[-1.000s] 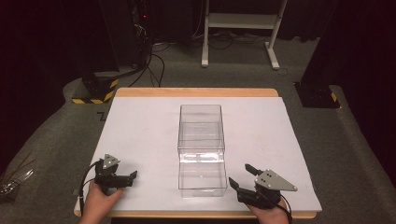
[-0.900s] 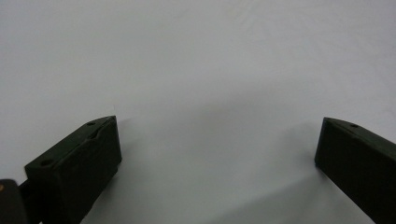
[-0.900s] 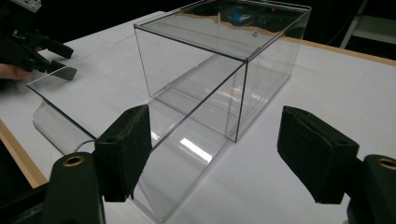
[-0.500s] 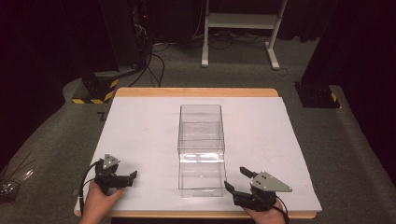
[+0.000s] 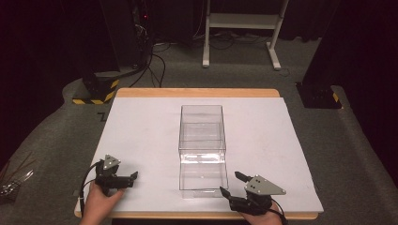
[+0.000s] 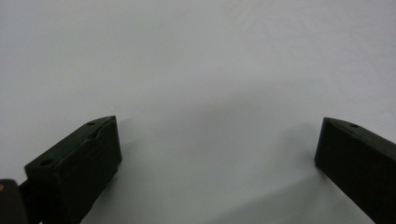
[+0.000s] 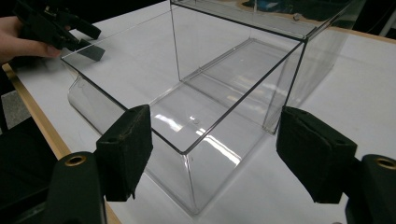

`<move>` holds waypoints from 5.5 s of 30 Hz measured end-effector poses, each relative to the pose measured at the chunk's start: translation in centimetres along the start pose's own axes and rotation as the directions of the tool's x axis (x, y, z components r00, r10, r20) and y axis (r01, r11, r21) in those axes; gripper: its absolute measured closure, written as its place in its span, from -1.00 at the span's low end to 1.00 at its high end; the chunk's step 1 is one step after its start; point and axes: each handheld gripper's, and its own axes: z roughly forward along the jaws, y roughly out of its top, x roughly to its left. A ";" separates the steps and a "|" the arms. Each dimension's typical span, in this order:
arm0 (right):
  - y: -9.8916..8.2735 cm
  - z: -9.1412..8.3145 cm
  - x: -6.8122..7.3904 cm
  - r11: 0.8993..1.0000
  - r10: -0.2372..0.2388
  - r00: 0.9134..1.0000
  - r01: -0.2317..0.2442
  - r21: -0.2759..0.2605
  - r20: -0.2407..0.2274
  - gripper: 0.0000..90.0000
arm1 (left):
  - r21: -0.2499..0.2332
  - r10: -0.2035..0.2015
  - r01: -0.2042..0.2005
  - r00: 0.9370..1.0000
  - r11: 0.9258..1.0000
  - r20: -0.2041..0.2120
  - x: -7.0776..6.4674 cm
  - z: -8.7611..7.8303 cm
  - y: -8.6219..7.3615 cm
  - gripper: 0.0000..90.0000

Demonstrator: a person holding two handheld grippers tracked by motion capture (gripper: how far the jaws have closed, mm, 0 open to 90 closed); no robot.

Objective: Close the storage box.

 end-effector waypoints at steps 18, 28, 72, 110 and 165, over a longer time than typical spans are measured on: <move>-0.7 1.3 0.5 0.998 -0.030 0.999 0.031 0.051 -0.018 -0.41 | 0.001 0.000 0.000 1.000 1.000 0.000 0.0 0.0 0.0 -0.99; -0.7 1.8 0.9 0.997 -0.047 0.999 0.048 0.055 -0.014 -0.42 | 0.001 0.000 0.000 1.000 1.000 0.000 0.0 0.0 0.0 -0.99; 0.1 3.6 -0.4 0.998 -0.007 0.999 0.004 0.068 0.039 -0.41 | 0.004 0.004 -0.004 1.000 1.000 0.000 0.0 0.0 0.0 -0.99; 1.9 5.8 -2.2 0.997 0.017 0.996 -0.024 0.077 0.088 -0.46 | 0.005 0.004 -0.004 1.000 1.000 0.001 0.0 0.0 0.0 -0.99; 3.2 9.2 -5.3 0.997 0.045 0.982 -0.056 0.053 0.185 -0.48 | 0.005 0.004 -0.004 1.000 1.000 0.001 0.0 0.0 0.0 -0.99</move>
